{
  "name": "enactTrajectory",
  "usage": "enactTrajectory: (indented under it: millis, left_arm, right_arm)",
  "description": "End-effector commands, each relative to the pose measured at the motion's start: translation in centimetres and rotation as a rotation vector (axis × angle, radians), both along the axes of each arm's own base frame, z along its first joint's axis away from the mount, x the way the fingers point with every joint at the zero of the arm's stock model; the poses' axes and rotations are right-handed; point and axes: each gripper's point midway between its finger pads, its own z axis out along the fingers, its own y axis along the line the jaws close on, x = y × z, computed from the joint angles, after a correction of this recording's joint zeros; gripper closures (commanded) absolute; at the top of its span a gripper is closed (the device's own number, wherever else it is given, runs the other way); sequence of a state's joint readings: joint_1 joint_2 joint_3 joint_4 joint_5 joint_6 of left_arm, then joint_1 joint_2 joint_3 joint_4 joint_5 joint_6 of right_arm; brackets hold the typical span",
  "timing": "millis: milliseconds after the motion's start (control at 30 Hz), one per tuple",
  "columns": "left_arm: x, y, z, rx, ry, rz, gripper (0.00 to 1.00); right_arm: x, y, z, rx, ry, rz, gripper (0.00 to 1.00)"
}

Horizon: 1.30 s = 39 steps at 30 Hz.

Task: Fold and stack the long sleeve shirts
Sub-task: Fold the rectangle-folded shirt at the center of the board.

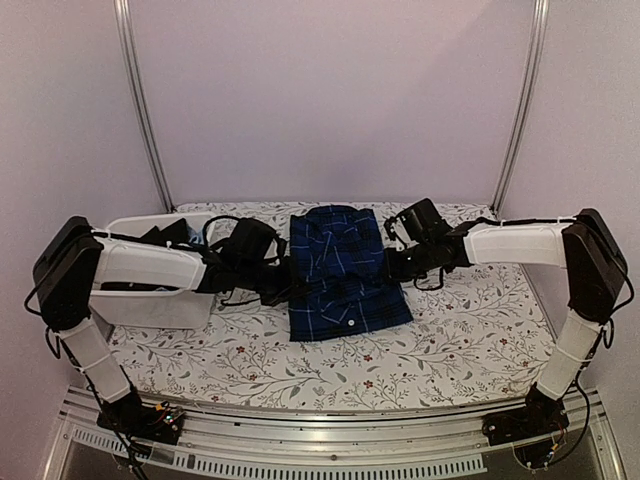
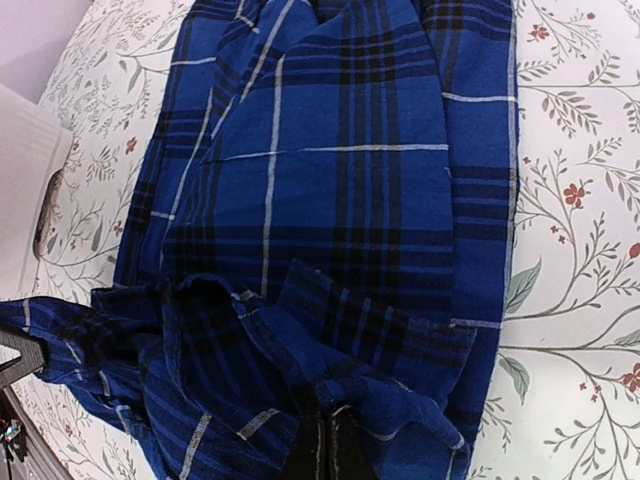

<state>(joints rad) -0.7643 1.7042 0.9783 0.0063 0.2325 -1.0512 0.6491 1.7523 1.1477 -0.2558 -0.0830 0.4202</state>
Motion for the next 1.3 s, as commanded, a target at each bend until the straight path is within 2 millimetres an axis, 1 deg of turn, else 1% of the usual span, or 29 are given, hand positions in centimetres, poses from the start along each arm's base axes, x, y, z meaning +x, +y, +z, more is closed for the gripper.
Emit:
enactTrajectory:
  millis: [0, 33, 200, 367, 433, 467, 500, 533, 567, 633, 667, 700, 733, 767, 833, 867, 933, 967, 1033, 1133, 1200, 1267]
  left_arm:
    - [2.7, -0.4, 0.8, -0.044, -0.037, 0.019, 0.98]
    - [3.2, -0.4, 0.6, -0.042, -0.038, 0.021, 0.98]
    - [4.9, -1.0, 0.2, -0.032, -0.048, 0.01, 0.98]
    - [6.3, -0.6, -0.7, -0.011, -0.042, 0.031, 0.98]
    - [6.8, 0.0, -1.1, 0.005, -0.043, 0.048, 0.96]
    - [7.0, 0.3, -1.3, 0.009, -0.042, 0.054, 0.93]
    - [7.3, 0.5, -1.5, 0.012, -0.042, 0.057, 0.88]
    - [7.6, 0.7, -1.5, 0.014, -0.048, 0.057, 0.8]
    - [8.0, 0.7, -1.3, 0.018, -0.057, 0.051, 0.76]
    - [8.7, 0.6, -0.8, 0.028, -0.078, 0.033, 0.65]
    - [9.0, 0.5, -0.5, 0.041, -0.092, 0.02, 0.59]
    - [9.2, 0.6, -0.3, 0.058, -0.095, 0.015, 0.53]
    - [9.5, 0.7, 0.2, 0.068, -0.108, 0.011, 0.48]
    - [9.8, 0.8, 0.7, 0.077, -0.123, 0.009, 0.43]
    - [10.1, 1.0, 1.7, 0.1, -0.152, 0.002, 0.35]
    - [10.2, 1.1, 2.3, 0.106, -0.167, 0.0, 0.31]
    - [10.3, 1.3, 3.1, 0.121, -0.19, -0.006, 0.26]
    - [10.3, 1.4, 3.3, 0.127, -0.196, -0.008, 0.26]
    - [10.2, 1.6, 3.5, 0.136, -0.195, -0.011, 0.25]
    - [9.9, 1.9, 4.0, 0.141, -0.204, -0.014, 0.25]
    - [9.7, 2.1, 4.6, 0.143, -0.216, -0.013, 0.26]
    - [9.3, 2.3, 5.1, 0.142, -0.217, -0.016, 0.27]
  right_arm:
    - [2.4, -1.2, -0.8, -0.014, 0.024, -0.084, 1.0]
    - [2.6, -1.4, -1.2, -0.016, 0.033, -0.096, 1.0]
    - [3.7, -2.8, -1.6, -0.015, 0.045, -0.153, 1.0]
    - [4.3, -3.2, -1.1, -0.004, 0.03, -0.179, 1.0]
    - [4.6, -3.4, -1.2, -0.006, 0.03, -0.187, 1.0]
    - [4.8, -3.4, -1.2, -0.004, 0.032, -0.188, 1.0]
    - [4.9, -3.5, -1.2, -0.003, 0.029, -0.188, 0.99]
    - [5.1, -3.6, -1.0, -0.002, 0.026, -0.189, 0.94]
    - [5.2, -3.7, -0.9, -0.002, 0.022, -0.191, 0.88]
    - [5.6, -3.7, -0.1, -0.003, -0.002, -0.187, 0.7]
    - [5.8, -3.8, 0.2, -0.006, -0.012, -0.185, 0.58]
    - [5.9, -3.8, 0.8, -0.005, -0.023, -0.183, 0.51]
    - [6.0, -3.8, 1.4, -0.006, -0.039, -0.175, 0.46]
    - [6.0, -3.8, 1.9, -0.008, -0.049, -0.17, 0.43]
    - [5.8, -3.7, 2.8, -0.01, -0.067, -0.15, 0.41]
    - [5.5, -3.7, 3.6, -0.01, -0.083, -0.139, 0.4]
    - [4.5, -3.0, 4.4, 0.0, -0.108, -0.098, 0.4]
    - [3.9, -2.7, 5.1, 0.006, -0.124, -0.071, 0.41]
    - [2.3, -1.5, 5.2, 0.02, -0.135, -0.01, 0.44]
    - [-0.2, 0.3, 4.9, 0.051, -0.13, 0.089, 0.54]
    - [-1.8, 1.7, 3.8, 0.076, -0.095, 0.162, 0.62]
    - [-2.5, 2.8, 2.6, 0.085, -0.059, 0.21, 0.71]
